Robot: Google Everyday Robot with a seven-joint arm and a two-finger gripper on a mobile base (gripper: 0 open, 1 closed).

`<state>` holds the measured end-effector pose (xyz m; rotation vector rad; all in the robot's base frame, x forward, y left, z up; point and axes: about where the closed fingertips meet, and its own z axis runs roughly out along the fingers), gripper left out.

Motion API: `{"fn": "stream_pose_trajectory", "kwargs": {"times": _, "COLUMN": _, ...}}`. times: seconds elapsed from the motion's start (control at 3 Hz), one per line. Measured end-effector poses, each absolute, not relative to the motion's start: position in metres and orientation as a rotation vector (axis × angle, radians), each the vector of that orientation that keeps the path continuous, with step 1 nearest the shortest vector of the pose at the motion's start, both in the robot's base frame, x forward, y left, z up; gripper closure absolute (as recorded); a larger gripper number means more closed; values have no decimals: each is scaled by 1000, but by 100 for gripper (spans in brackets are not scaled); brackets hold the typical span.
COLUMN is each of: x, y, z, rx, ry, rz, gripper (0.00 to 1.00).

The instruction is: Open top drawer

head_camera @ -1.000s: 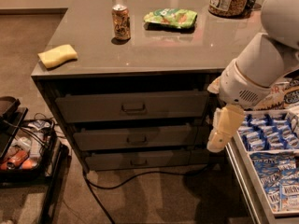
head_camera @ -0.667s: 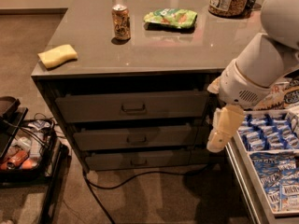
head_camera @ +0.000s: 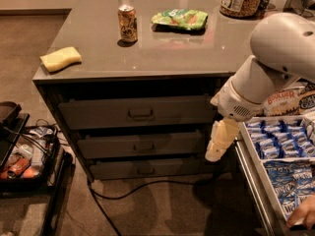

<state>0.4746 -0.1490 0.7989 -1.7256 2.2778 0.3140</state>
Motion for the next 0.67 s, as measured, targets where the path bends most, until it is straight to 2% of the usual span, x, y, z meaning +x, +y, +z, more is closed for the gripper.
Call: {"fn": "stream_pose_trajectory", "kwargs": {"times": 0.67, "x": 483, "y": -123, "z": 796, "rx": -1669, "ry": 2135, "rz": 500, "gripper": 0}}
